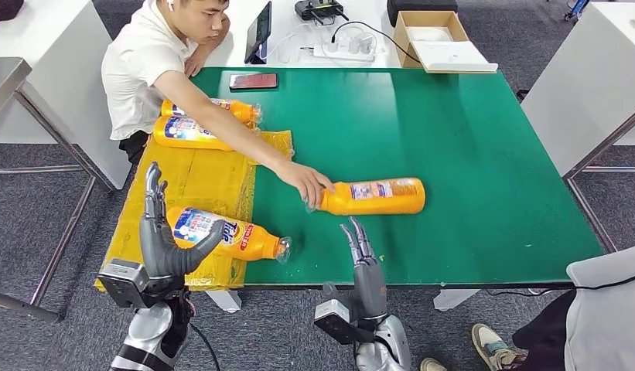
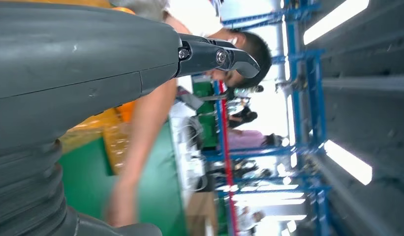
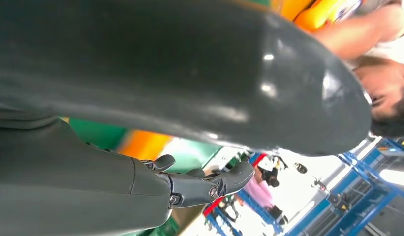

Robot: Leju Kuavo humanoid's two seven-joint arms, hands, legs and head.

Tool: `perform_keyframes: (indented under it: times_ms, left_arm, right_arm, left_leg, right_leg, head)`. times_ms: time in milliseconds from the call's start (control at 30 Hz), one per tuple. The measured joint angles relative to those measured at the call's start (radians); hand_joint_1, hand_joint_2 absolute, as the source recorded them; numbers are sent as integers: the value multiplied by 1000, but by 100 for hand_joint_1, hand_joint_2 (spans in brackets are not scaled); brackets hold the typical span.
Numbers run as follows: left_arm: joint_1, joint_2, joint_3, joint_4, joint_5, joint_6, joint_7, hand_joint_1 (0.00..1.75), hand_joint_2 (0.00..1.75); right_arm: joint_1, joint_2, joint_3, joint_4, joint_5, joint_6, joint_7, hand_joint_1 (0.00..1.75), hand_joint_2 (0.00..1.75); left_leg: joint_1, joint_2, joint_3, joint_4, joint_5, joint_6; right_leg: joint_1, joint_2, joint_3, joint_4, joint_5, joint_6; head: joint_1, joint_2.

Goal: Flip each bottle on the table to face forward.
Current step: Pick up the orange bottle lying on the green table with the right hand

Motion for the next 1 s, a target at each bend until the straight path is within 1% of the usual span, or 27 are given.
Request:
perform_keyframes:
  times_ms: [133, 200, 233, 300, 400, 467, 600, 867, 1000]
  left_arm:
    - [11, -16, 2, -45, 24, -5, -3, 0, 175]
    - [15, -20, 4, -59, 33, -8, -6, 0, 175]
    - [18, -21, 5, -65, 39, -11, -7, 0, 175]
    - [25, -22, 6, -78, 52, -22, -6, 0, 175]
    - [39, -25, 7, -100, 71, -46, -5, 0, 175]
    - [47, -27, 7, -115, 77, -56, -4, 0, 175]
    - [55, -31, 7, -137, 79, -59, -1, 0, 175]
    - [58, -37, 8, -147, 79, -59, -1, 0, 175]
    - [58, -38, 8, -147, 79, -59, -1, 0, 175]
  right_arm:
    - [0, -24, -20, -17, 35, -2, 9, 0, 0]
    - [0, -30, -36, -20, 111, -3, 20, 0, 0]
    - [0, -32, -51, -22, 178, -4, 28, 0, 0]
    - [-2, -34, -100, -28, 361, -4, 54, 0, 0]
    - [-14, -36, -205, -33, 641, -5, 116, 0, 0]
    - [-27, -40, -271, -33, 728, -5, 148, 0, 0]
    - [-51, -48, -358, -33, 759, -5, 160, 0, 0]
    - [-60, -52, -407, -33, 762, -5, 160, 0, 0]
    - [-61, -54, -413, -33, 766, -5, 162, 0, 175]
  left_leg:
    - [0, 0, 0, 0, 0, 0]
    - [1, 0, 0, 0, 0, 0]
    - [1, 0, 0, 0, 0, 0]
    - [1, 0, 0, 0, 0, 0]
    - [0, 0, 0, 0, 0, 0]
    - [0, 0, -1, 0, 0, 0]
    - [0, 0, -1, 0, 0, 0]
    - [0, 0, -1, 0, 0, 0]
    - [0, 0, -1, 0, 0, 0]
  right_leg:
    - [0, 0, 0, 0, 0, 0]
    - [1, 0, 0, 0, 0, 0]
    - [1, 0, -1, 0, 0, 0]
    - [1, 0, -1, 0, 0, 0]
    - [0, 0, 0, 0, 0, 0]
    - [0, 0, 0, 0, 0, 0]
    - [0, 0, 0, 0, 0, 0]
    - [0, 0, -1, 0, 0, 0]
    - [0, 0, -1, 0, 0, 0]
  head:
    - [0, 0]
    - [0, 0]
    - [0, 0]
    - [0, 0]
    - [0, 0]
    - [0, 0]
    - [0, 0]
    - [0, 0]
    - [0, 0]
